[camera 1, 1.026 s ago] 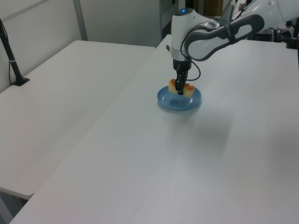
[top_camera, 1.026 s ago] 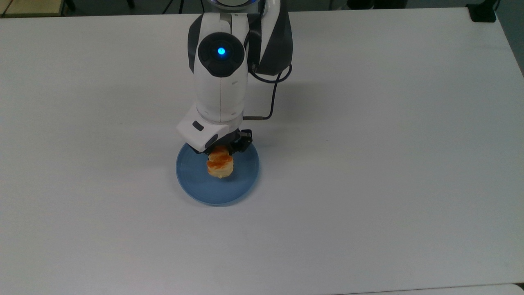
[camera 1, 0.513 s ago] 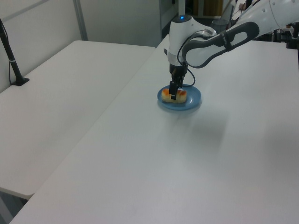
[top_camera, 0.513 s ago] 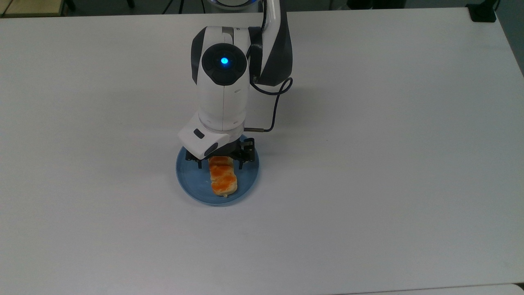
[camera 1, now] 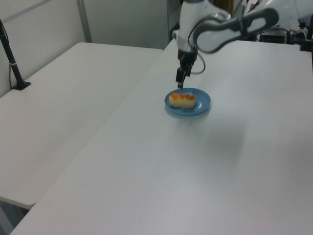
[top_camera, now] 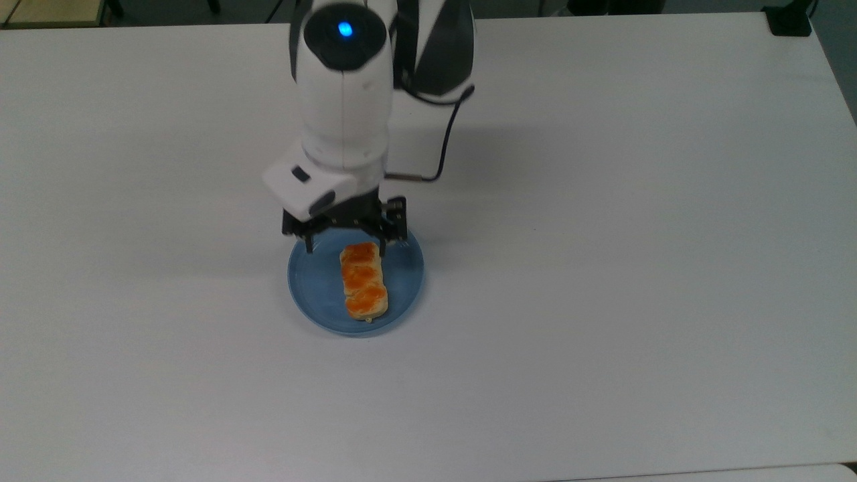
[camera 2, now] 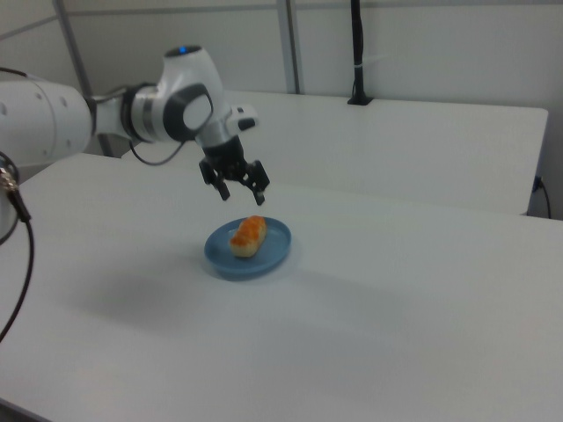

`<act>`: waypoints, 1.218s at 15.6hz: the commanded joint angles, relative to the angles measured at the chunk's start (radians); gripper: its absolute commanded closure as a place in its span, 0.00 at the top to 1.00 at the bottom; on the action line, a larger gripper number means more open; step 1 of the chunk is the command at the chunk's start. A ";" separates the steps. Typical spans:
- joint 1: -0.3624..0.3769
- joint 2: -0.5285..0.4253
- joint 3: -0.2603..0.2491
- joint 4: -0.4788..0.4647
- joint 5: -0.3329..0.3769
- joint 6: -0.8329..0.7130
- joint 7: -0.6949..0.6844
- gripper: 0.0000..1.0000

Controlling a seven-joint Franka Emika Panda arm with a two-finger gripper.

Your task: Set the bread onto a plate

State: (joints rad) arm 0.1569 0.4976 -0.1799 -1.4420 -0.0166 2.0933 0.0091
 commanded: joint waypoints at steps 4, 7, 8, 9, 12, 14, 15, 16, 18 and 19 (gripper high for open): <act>-0.008 -0.286 0.005 -0.057 -0.003 -0.312 0.014 1.00; -0.008 -0.365 0.005 -0.104 -0.003 -0.341 0.008 1.00; -0.007 -0.385 0.005 -0.119 -0.002 -0.343 0.008 1.00; -0.007 -0.402 0.005 -0.133 -0.002 -0.351 0.008 1.00; -0.008 -0.415 0.007 -0.133 0.004 -0.397 0.005 1.00; -0.010 -0.415 0.007 -0.133 0.006 -0.400 0.006 1.00; -0.011 -0.415 0.007 -0.133 0.007 -0.401 0.008 1.00; -0.011 -0.415 0.007 -0.130 0.007 -0.415 0.008 1.00; -0.011 -0.412 0.007 -0.129 0.009 -0.438 0.008 1.00; -0.011 -0.412 0.007 -0.129 0.009 -0.452 0.008 1.00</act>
State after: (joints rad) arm 0.1460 0.1157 -0.1781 -1.5422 -0.0164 1.6816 0.0091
